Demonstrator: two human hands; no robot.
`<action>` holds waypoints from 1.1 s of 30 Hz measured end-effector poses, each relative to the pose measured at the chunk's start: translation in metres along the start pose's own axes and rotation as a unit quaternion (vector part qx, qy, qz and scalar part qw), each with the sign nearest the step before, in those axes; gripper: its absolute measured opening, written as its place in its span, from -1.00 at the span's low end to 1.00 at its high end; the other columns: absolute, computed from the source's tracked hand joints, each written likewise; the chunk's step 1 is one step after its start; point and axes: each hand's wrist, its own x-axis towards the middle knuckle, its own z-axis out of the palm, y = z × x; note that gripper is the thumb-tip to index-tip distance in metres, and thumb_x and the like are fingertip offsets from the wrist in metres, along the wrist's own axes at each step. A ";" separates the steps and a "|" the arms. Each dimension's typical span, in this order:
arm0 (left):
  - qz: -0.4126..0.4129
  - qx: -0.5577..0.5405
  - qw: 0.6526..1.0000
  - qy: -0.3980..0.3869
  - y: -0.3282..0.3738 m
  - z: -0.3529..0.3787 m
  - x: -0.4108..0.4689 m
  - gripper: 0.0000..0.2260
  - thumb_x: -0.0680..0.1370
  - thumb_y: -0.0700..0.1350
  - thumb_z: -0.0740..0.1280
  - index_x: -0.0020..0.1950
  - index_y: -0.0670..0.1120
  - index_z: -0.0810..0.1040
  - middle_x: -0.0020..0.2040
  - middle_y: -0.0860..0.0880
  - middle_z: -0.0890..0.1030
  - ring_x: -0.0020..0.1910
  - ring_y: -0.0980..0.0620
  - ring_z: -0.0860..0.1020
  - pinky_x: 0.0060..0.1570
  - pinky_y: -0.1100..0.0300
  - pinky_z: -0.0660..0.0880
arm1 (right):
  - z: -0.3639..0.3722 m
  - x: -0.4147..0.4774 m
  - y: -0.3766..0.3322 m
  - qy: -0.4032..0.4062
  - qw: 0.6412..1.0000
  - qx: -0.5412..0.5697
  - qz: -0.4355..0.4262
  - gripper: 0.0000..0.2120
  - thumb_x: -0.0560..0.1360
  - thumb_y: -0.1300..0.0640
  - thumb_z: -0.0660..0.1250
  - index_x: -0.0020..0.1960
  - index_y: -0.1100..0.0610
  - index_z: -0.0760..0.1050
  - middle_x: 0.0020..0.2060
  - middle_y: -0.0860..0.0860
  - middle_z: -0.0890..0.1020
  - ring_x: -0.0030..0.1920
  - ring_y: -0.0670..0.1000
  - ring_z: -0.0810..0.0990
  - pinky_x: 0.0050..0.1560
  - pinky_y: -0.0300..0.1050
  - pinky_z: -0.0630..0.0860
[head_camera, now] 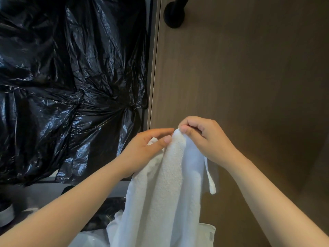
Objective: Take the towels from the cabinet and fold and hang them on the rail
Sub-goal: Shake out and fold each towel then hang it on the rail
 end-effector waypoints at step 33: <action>-0.029 0.139 0.950 0.278 -0.012 -0.004 0.027 -0.80 0.53 0.04 0.36 -0.24 -0.02 0.62 -0.26 0.15 0.61 -0.21 0.34 0.51 -0.28 0.34 0.33 | -0.023 -0.036 0.027 0.069 0.959 0.220 0.163 -0.93 0.52 0.04 0.31 -0.03 -0.09 0.57 -0.35 0.09 0.48 -0.46 -0.01 0.35 -0.47 -0.26 0.25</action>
